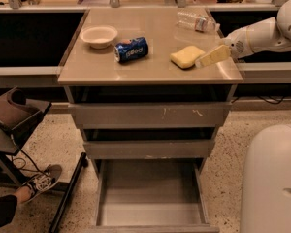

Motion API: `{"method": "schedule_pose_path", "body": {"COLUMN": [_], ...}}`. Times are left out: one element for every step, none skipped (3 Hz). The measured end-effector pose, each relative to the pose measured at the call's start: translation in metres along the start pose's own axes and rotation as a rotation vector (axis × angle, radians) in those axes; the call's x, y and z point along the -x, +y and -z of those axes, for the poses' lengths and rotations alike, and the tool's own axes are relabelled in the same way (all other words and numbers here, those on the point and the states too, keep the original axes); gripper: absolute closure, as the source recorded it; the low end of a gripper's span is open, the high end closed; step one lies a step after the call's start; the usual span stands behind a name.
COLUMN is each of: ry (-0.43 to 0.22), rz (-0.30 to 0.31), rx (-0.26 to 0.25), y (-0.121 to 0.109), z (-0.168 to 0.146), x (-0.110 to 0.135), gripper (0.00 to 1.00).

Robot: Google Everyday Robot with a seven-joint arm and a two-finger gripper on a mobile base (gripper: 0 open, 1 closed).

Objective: Place sponge into bottom drawer

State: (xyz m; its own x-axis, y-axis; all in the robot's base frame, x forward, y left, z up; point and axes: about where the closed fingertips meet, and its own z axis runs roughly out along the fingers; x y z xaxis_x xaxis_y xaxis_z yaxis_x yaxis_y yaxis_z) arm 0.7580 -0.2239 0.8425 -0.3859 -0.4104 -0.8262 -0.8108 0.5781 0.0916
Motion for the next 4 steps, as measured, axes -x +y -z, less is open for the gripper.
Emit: {"method": "schedule_pose_path", "body": {"ry": [0.000, 0.020, 0.015, -0.016], "rz": [0.000, 0.013, 0.004, -0.028], "rx": [0.000, -0.022, -0.022, -0.068], "y": [0.000, 0.011, 0.013, 0.015], "z": [0.000, -0.052, -0.056, -0.064], "x": [0.000, 0.003, 0.004, 0.015], "gripper": [0.00, 0.00, 0.00, 0.00]}}
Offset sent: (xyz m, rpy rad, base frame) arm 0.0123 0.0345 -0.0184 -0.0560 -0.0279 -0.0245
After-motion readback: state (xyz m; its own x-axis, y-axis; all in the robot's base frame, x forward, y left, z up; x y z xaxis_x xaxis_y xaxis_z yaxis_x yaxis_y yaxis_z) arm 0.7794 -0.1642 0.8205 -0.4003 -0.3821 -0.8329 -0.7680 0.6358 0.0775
